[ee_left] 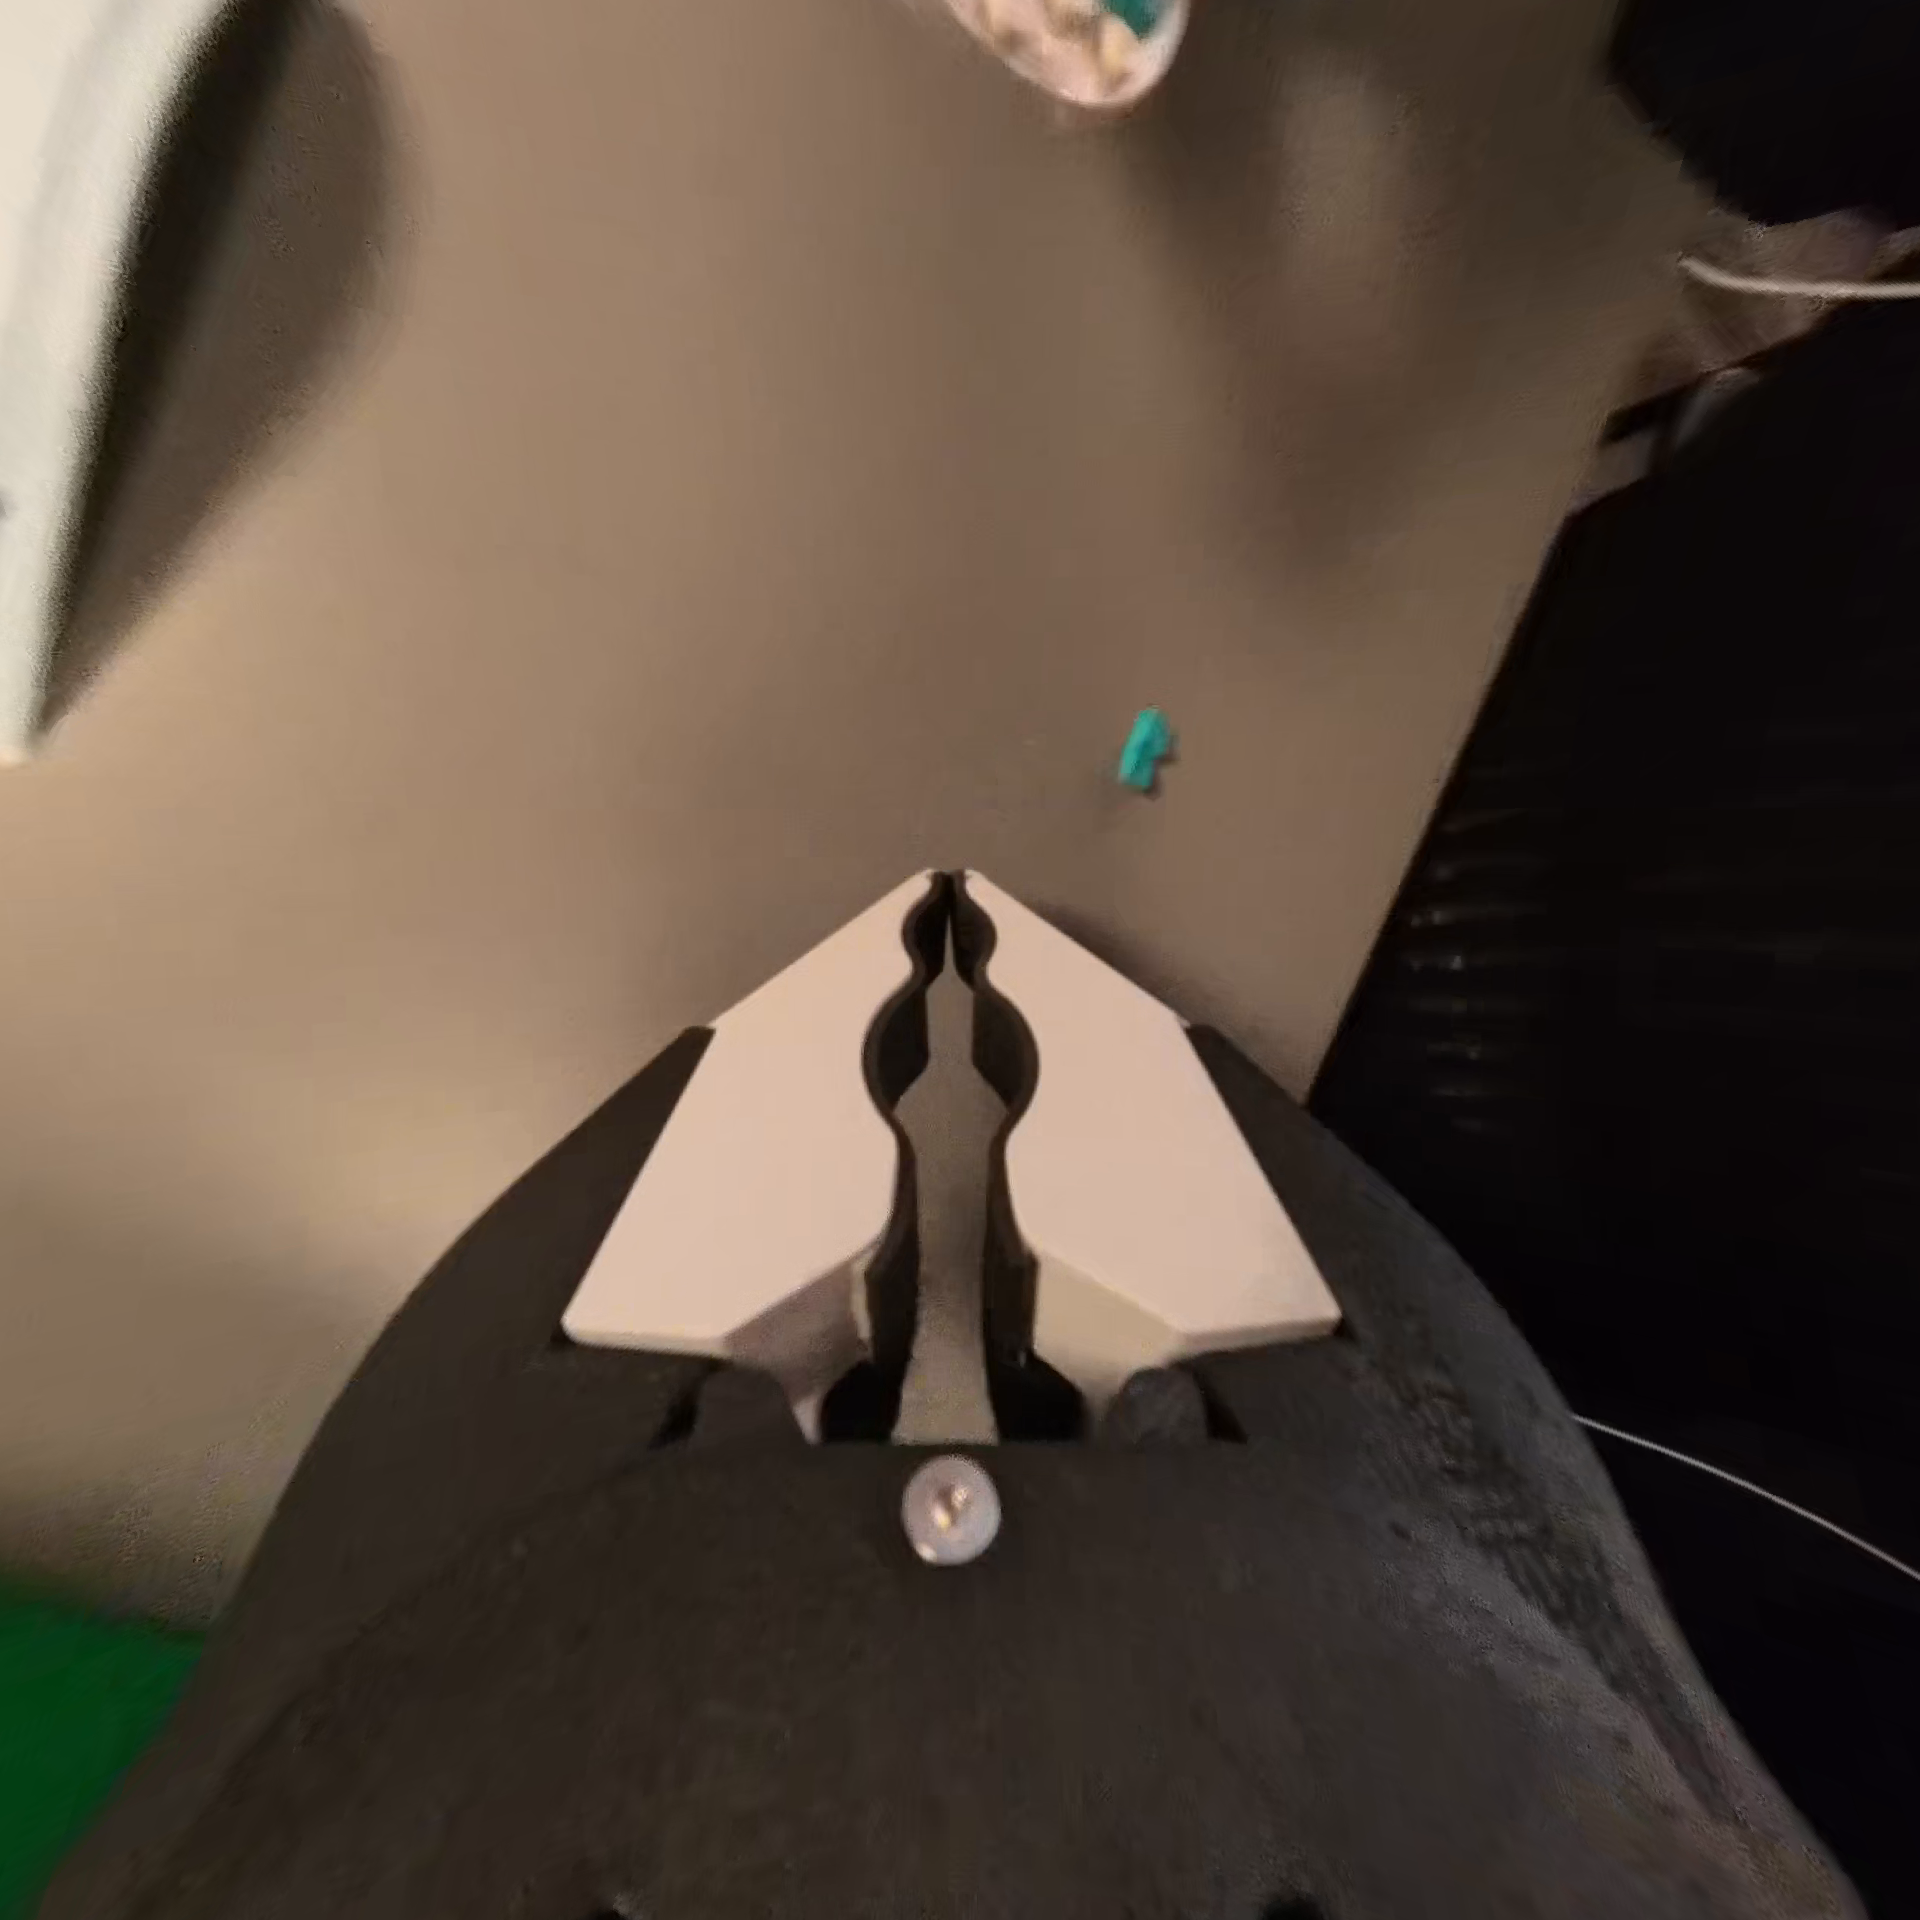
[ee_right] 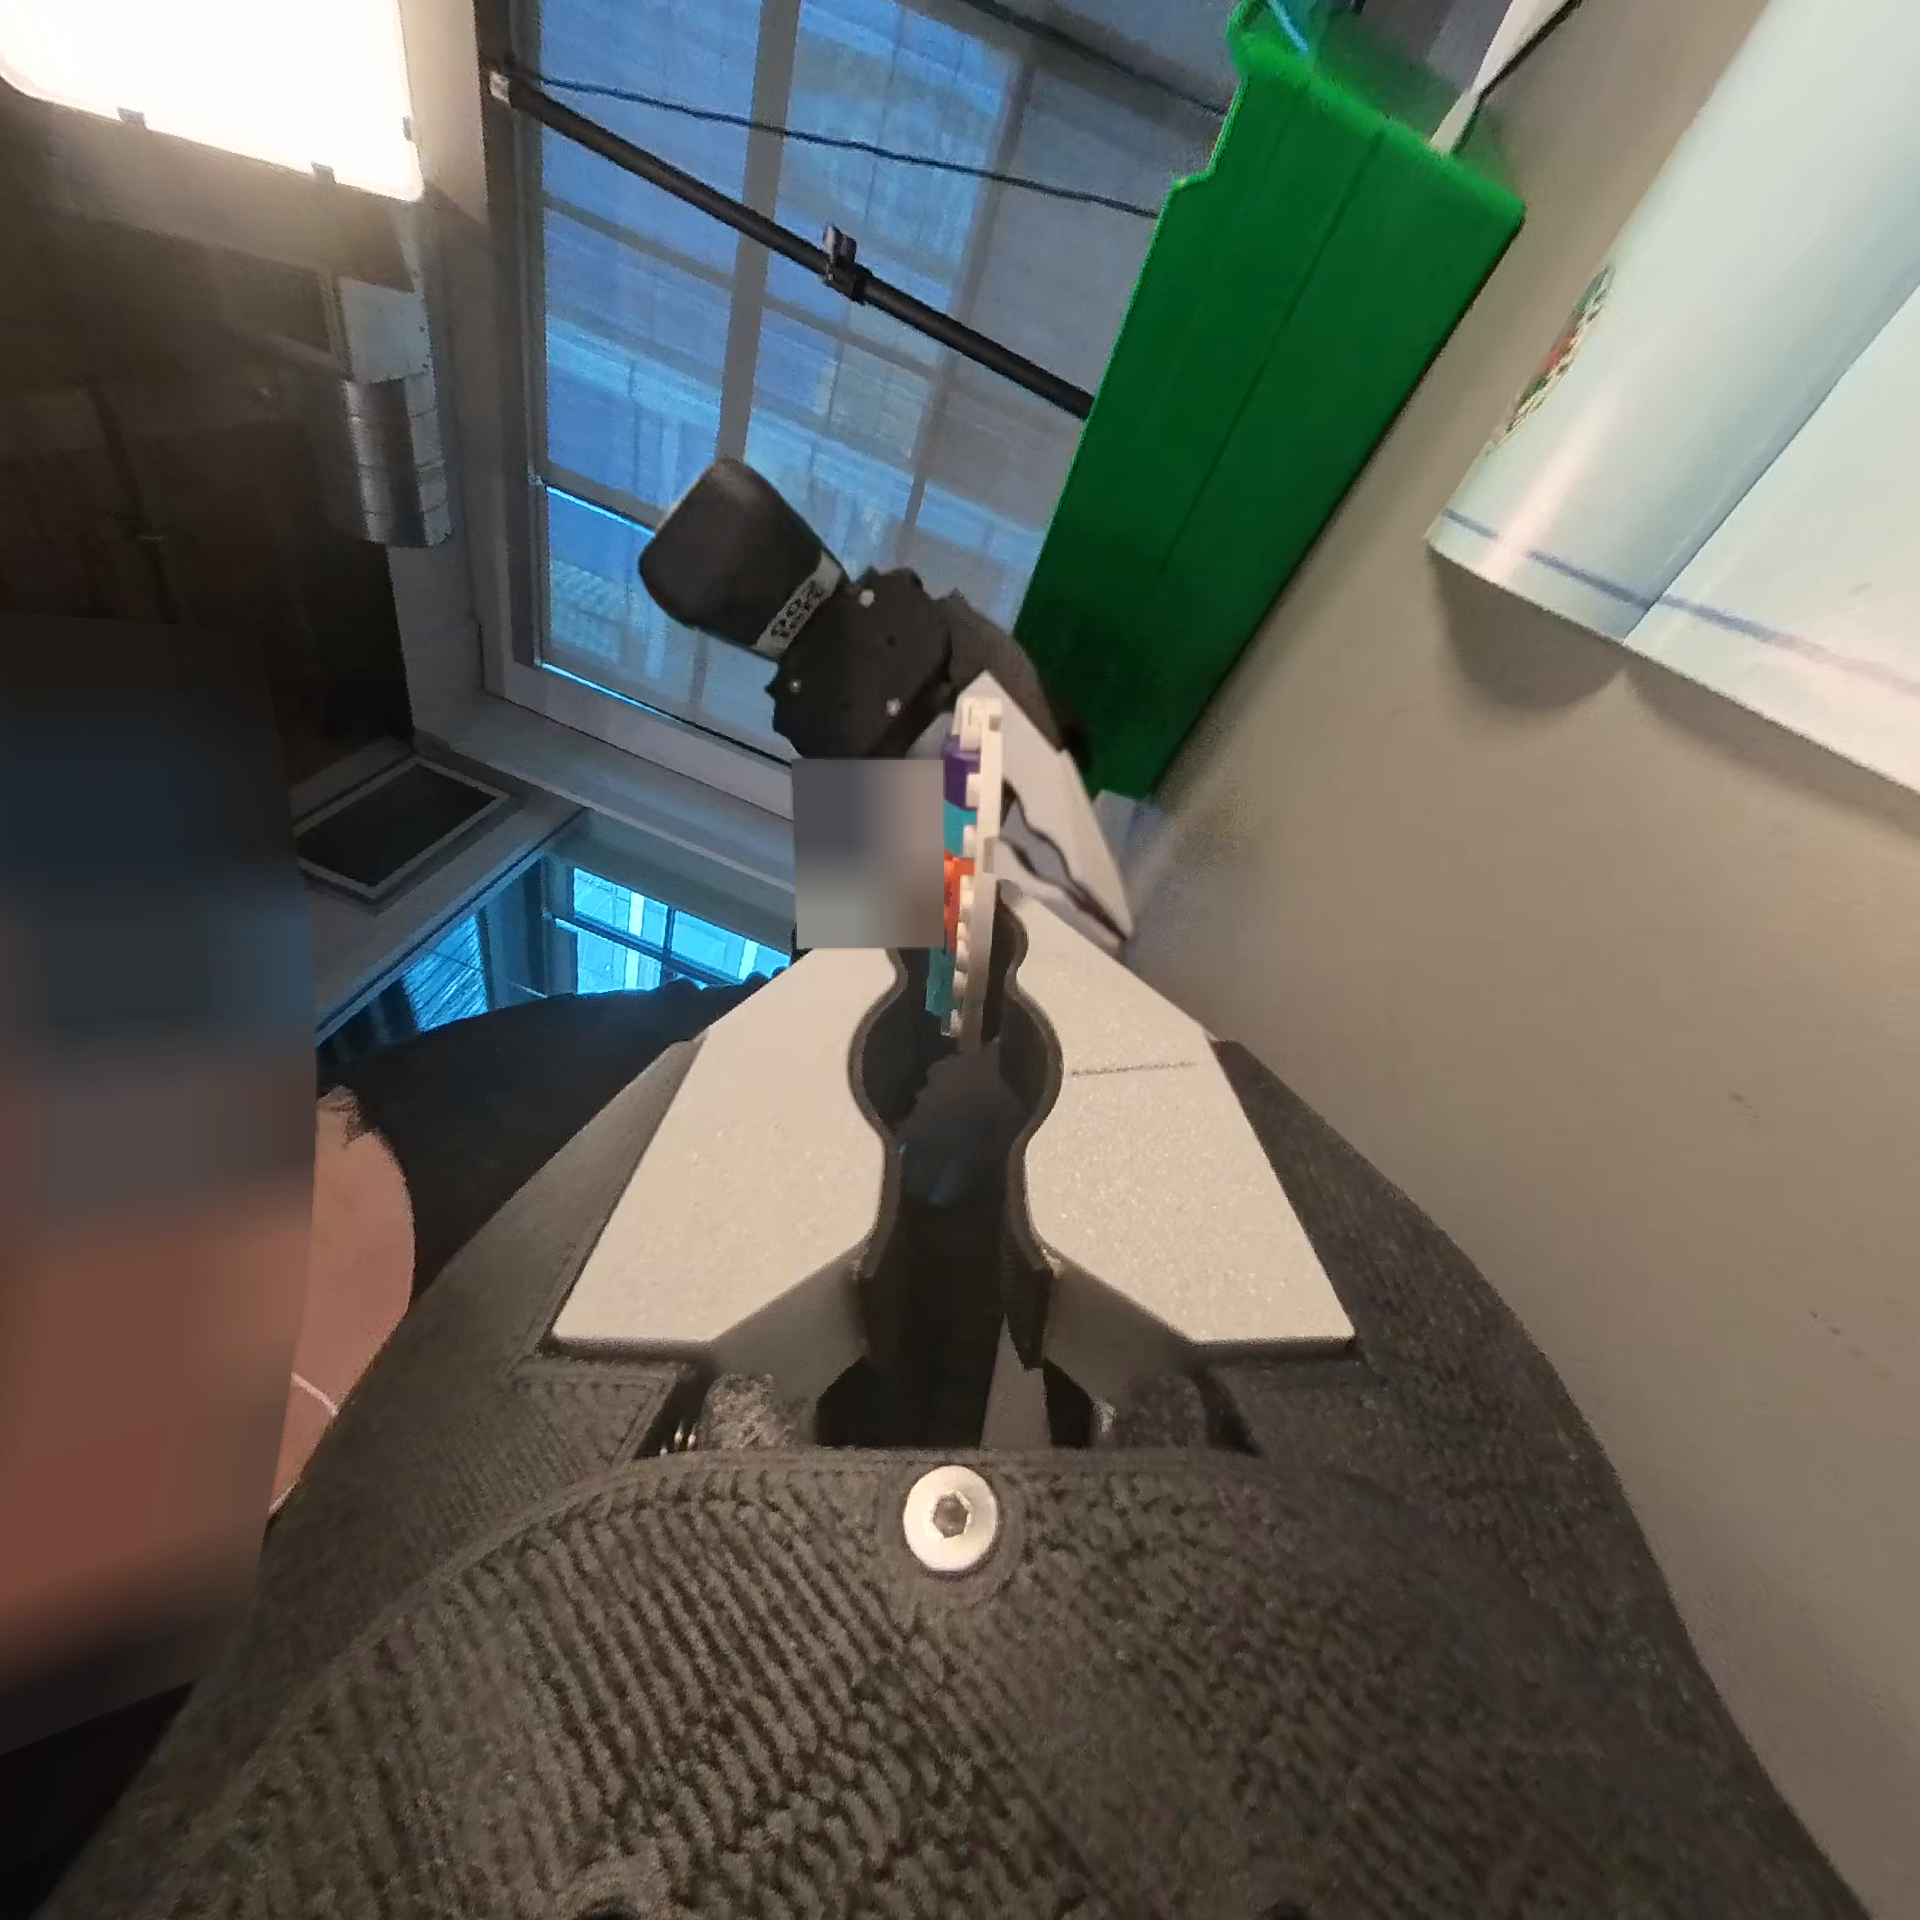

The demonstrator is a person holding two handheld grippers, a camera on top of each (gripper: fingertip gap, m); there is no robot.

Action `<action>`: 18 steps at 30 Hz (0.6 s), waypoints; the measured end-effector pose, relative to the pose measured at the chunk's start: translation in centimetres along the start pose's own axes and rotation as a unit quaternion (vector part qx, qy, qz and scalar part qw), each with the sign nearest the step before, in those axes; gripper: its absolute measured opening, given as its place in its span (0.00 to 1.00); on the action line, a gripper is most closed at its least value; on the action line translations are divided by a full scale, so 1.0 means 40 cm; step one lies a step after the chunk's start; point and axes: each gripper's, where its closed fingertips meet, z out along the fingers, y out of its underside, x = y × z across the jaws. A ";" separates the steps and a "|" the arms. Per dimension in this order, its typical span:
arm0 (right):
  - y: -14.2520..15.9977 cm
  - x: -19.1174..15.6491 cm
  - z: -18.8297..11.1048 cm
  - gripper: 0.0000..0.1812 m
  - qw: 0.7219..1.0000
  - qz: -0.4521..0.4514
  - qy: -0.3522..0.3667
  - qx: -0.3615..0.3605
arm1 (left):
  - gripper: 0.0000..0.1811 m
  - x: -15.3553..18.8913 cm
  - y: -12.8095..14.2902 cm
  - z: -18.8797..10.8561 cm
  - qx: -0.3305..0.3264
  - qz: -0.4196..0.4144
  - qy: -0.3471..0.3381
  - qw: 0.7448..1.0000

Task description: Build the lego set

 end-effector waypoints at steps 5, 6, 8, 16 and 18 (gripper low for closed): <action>-0.019 0.002 -0.018 0.04 1.000 -0.002 0.003 0.015 | 0.02 -0.016 -0.009 0.036 -0.008 0.026 -0.031 0.999; -0.020 0.002 -0.019 0.04 1.000 -0.002 0.003 0.016 | 0.05 -0.002 -0.018 0.038 0.003 0.033 -0.026 0.999; -0.020 0.001 -0.019 0.04 1.000 -0.003 0.002 0.017 | 0.11 0.028 -0.042 0.041 0.029 0.042 -0.024 0.998; -0.021 0.001 -0.017 0.04 1.000 -0.010 0.004 0.019 | 0.17 0.152 -0.084 0.080 0.081 0.140 -0.049 0.986; -0.022 0.001 -0.017 0.05 1.000 -0.010 0.004 0.019 | 0.17 0.162 -0.082 0.085 0.077 0.157 -0.058 0.983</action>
